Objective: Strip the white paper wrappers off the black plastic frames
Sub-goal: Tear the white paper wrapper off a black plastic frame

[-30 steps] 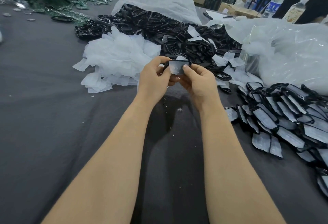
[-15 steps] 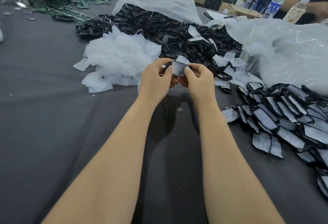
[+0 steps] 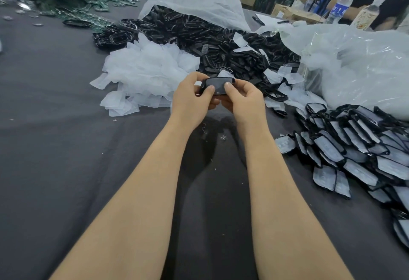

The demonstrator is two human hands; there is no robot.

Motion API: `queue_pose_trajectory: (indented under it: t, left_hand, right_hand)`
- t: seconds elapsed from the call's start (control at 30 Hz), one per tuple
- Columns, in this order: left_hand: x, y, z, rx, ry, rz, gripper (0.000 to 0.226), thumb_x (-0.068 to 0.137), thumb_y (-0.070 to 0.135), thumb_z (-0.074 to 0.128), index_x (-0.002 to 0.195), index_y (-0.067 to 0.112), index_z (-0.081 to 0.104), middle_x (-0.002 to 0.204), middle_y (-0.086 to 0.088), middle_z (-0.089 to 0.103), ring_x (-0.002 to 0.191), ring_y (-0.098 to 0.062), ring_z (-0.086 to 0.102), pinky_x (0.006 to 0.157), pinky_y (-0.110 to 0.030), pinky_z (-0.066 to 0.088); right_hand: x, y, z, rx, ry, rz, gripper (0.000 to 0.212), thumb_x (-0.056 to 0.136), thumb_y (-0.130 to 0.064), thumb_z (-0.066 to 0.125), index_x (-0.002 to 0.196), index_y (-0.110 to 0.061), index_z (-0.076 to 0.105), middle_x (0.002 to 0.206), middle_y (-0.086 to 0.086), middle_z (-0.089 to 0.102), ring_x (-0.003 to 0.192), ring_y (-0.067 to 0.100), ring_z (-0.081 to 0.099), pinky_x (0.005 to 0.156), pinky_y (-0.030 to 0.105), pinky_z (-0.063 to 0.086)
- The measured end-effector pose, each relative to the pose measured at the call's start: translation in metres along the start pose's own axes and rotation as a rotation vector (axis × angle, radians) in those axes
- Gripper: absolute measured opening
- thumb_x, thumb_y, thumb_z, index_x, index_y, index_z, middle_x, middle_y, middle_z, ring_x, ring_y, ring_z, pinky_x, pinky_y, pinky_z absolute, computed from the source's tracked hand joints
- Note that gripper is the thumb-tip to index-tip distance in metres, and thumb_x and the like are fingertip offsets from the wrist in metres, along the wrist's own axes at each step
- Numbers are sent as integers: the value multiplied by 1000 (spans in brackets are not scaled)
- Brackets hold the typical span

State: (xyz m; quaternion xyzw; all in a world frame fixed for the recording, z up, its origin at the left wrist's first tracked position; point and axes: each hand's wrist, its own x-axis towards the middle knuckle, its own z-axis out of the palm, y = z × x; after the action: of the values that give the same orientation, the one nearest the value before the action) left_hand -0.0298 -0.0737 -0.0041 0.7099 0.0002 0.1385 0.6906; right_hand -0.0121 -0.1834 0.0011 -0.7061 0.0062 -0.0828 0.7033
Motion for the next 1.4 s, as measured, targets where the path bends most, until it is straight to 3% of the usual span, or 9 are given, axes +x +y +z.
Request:
queue_pose_trajectory:
  t: [0.23, 0.37, 0.47, 0.67, 0.77, 0.87, 1.13, 1.27, 1.4]
  left_hand:
    - [-1, 0, 1, 35, -13, -19, 21, 95, 8, 52, 87, 27, 46, 74, 0, 67, 60, -9, 67, 72, -30, 58]
    - [-1, 1, 0, 3, -29, -38, 14, 96, 8, 52, 93, 20, 48, 74, -3, 67, 59, -7, 66, 67, -23, 58]
    - [-2, 3, 0, -28, -42, -65, 9, 95, 8, 53, 98, 16, 50, 77, -6, 68, 59, -7, 67, 62, -20, 56]
    - [-4, 7, -2, -55, -42, -83, 10, 96, 14, 54, 88, 19, 51, 77, -9, 69, 60, -11, 69, 60, -24, 58]
    - [-4, 7, -2, -36, -55, -90, 14, 96, 13, 53, 85, 20, 52, 79, -13, 71, 60, -13, 69, 62, -26, 59]
    - [-6, 6, 0, -3, -65, -98, 15, 96, 13, 53, 84, 22, 53, 80, -13, 72, 62, -16, 70, 66, -32, 60]
    - [-2, 5, -1, -17, -63, -122, 16, 97, 11, 51, 85, 21, 53, 71, -3, 68, 60, -13, 70, 65, -29, 59]
    - [-2, 7, -1, -14, -70, -121, 16, 98, 10, 49, 85, 19, 52, 72, -5, 67, 58, -11, 69, 64, -26, 60]
    - [-2, 7, -2, -59, -8, -120, 16, 99, 8, 47, 86, 18, 49, 72, -7, 66, 53, -7, 66, 56, -17, 54]
  right_hand:
    - [-1, -3, -2, 12, -14, 18, 8, 92, -7, 57, 88, -13, 59, 83, 6, 65, 70, 15, 61, 71, 29, 53]
    - [0, -1, -2, 43, -17, 57, 4, 94, -10, 57, 92, -10, 60, 85, 8, 65, 76, 19, 61, 70, 27, 52]
    - [0, -1, -2, 3, 12, 27, 8, 94, -7, 56, 87, -10, 59, 83, 9, 62, 77, 22, 57, 75, 33, 51]
    - [-1, -2, -4, -6, -34, 14, 9, 93, -8, 57, 85, -13, 60, 82, 6, 62, 75, 18, 58, 71, 28, 51]
    - [-2, -2, -1, -40, -36, 11, 8, 88, -9, 63, 96, -10, 62, 90, 11, 67, 82, 23, 64, 77, 36, 55]
    - [-3, -4, 0, -23, -26, 1, 11, 85, -3, 63, 85, -14, 63, 87, 11, 66, 82, 23, 64, 81, 40, 55]
    - [3, -2, -3, 78, -17, 70, 25, 92, -1, 52, 76, -14, 67, 75, 7, 66, 72, 19, 61, 70, 30, 53]
    - [4, 0, -6, 60, -39, 47, 24, 95, -5, 50, 84, -15, 68, 84, 8, 68, 79, 20, 65, 72, 29, 57]
    - [5, 4, -3, -134, -73, -34, 13, 94, -12, 56, 106, -17, 61, 88, 11, 68, 80, 24, 67, 77, 35, 57]
